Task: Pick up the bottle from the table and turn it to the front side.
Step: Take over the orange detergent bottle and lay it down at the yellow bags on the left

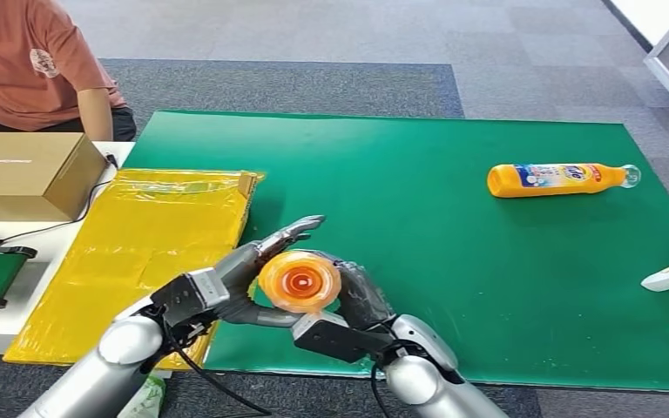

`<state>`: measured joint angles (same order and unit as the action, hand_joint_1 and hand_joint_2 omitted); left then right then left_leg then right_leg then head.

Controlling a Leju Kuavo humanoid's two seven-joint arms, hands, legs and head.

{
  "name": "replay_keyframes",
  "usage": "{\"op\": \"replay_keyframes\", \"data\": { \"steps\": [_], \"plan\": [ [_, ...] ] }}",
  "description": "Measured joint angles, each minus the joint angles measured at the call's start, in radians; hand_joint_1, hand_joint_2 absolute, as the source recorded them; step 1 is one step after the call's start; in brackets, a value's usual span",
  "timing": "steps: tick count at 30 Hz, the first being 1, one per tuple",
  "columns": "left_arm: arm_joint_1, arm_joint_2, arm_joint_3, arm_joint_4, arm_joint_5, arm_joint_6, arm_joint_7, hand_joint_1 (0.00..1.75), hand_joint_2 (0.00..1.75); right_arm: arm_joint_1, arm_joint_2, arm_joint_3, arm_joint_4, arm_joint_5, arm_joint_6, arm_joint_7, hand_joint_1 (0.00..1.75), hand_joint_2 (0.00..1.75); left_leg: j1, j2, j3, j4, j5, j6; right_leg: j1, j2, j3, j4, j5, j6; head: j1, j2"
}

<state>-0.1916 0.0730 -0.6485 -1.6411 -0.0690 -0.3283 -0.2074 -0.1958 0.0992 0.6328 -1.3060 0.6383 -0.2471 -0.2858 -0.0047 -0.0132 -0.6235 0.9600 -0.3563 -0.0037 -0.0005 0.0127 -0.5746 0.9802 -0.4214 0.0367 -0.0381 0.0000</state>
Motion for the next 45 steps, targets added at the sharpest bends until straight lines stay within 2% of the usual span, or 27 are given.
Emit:
{"op": "replay_keyframes", "data": {
  "steps": [6, 7, 10, 11, 12, 14, 16, 22, 27, 29, 34, 39, 45],
  "plan": [
    [-0.093, 0.061, -0.067, 0.031, -0.073, -0.015, 0.047, 0.0, 1.75, -0.031, 0.001, 0.004, 0.061, 0.015, -0.002, 0.001, 1.75, 1.75, 0.0, 0.0, 0.0, 0.0, 0.001, -0.001, 0.0, 0.0, 0.0, 0.0, 0.0, 0.0, 0.0, 0.0],
    [-0.108, 0.071, -0.077, 0.035, -0.077, -0.019, 0.051, 0.05, 1.75, -0.035, 0.001, 0.005, 0.069, 0.017, -0.002, -0.001, 1.75, 1.75, 0.0, 0.0, 0.0, 0.0, 0.001, -0.001, 0.0, 0.0, 0.0, 0.0, 0.0, 0.0, 0.0, 0.0],
    [-0.139, 0.096, -0.099, 0.045, -0.078, -0.024, 0.056, 1.36, 1.75, -0.044, 0.002, 0.005, 0.084, 0.018, -0.002, -0.003, 1.75, 1.75, 0.0, 0.0, 0.0, 0.0, 0.001, -0.001, 0.0, 0.0, 0.0, 0.0, 0.001, -0.001, 0.0, 0.0],
    [-0.143, 0.102, -0.103, 0.047, -0.075, -0.022, 0.056, 1.75, 1.75, -0.046, 0.002, 0.005, 0.087, 0.019, -0.002, -0.003, 1.66, 1.75, 0.0, 0.0, 0.0, 0.0, 0.001, -0.001, 0.0, 0.0, 0.0, 0.0, 0.0, -0.001, 0.0, 0.0],
    [-0.145, 0.105, -0.104, 0.048, -0.07, -0.018, 0.054, 1.75, 1.75, -0.048, 0.003, 0.005, 0.088, 0.019, -0.001, -0.003, 1.57, 1.75, 0.0, 0.0, 0.0, 0.0, 0.001, -0.001, 0.0, 0.0, 0.0, 0.0, 0.0, -0.001, 0.0, 0.0],
    [-0.139, 0.108, -0.103, 0.048, -0.059, 0.0, 0.044, 1.75, 1.75, -0.05, 0.004, 0.005, 0.091, 0.02, -0.001, 0.002, 0.7, 1.75, 0.0, 0.0, 0.0, 0.0, 0.001, -0.001, 0.0, 0.0, 0.0, 0.0, 0.0, -0.001, 0.0, 0.0],
    [-0.123, 0.107, -0.099, 0.045, -0.053, 0.027, 0.034, 1.75, 1.75, -0.051, 0.004, 0.005, 0.094, 0.021, 0.002, 0.012, 0.0, 1.75, 0.0, 0.0, 0.0, 0.0, 0.001, -0.001, 0.0, 0.0, 0.0, 0.0, 0.0, -0.001, 0.0, 0.0],
    [-0.059, 0.094, -0.067, 0.002, -0.066, 0.1, 0.012, 1.75, 1.75, -0.043, 0.004, -0.001, 0.114, 0.019, 0.008, 0.035, 0.0, 1.75, 0.0, 0.0, 0.0, 0.0, 0.0, -0.001, 0.0, 0.0, -0.001, 0.0, 0.0, -0.001, 0.0, 0.0],
    [-0.009, 0.072, -0.025, -0.055, -0.157, 0.185, -0.014, 1.75, 1.75, -0.02, 0.004, -0.034, 0.124, 0.007, 0.013, 0.046, 0.0, 1.75, 0.0, 0.0, 0.0, 0.0, 0.0, -0.001, 0.0, 0.0, -0.001, 0.0, 0.0, -0.001, 0.0, 0.0],
    [0.01, 0.061, -0.011, -0.08, -0.243, 0.247, -0.027, 1.75, 1.75, -0.011, 0.004, -0.052, 0.125, 0.0, 0.021, 0.054, 0.0, 1.75, 0.0, 0.0, 0.0, 0.0, 0.001, -0.001, 0.0, 0.0, -0.001, 0.0, 0.0, -0.001, 0.0, 0.0],
    [0.053, 0.033, 0.023, -0.149, -0.527, 0.468, -0.034, 1.75, 1.75, 0.003, 0.004, -0.123, 0.139, -0.044, 0.04, 0.073, 0.0, 1.75, 0.0, 0.0, 0.0, 0.0, 0.0, -0.001, 0.0, 0.0, 0.0, 0.0, 0.0, -0.001, 0.0, 0.0],
    [0.096, 0.027, 0.063, -0.176, -0.814, 0.653, 0.049, 1.75, 1.75, 0.009, 0.004, -0.21, 0.143, -0.078, 0.022, 0.069, 0.0, 1.75, 0.0, 0.0, 0.0, 0.0, 0.001, -0.001, 0.0, 0.0, -0.001, 0.0, 0.0, -0.001, 0.0, 0.0],
    [0.147, 0.011, 0.138, -0.102, -1.209, 0.804, 0.23, 1.75, 1.75, 0.032, 0.004, -0.297, 0.033, -0.105, -0.028, 0.045, 0.0, 1.75, 0.0, 0.0, 0.0, 0.0, 0.0, -0.001, 0.0, 0.0, -0.001, 0.0, 0.0, -0.001, 0.0, 0.0]
  ]
}}
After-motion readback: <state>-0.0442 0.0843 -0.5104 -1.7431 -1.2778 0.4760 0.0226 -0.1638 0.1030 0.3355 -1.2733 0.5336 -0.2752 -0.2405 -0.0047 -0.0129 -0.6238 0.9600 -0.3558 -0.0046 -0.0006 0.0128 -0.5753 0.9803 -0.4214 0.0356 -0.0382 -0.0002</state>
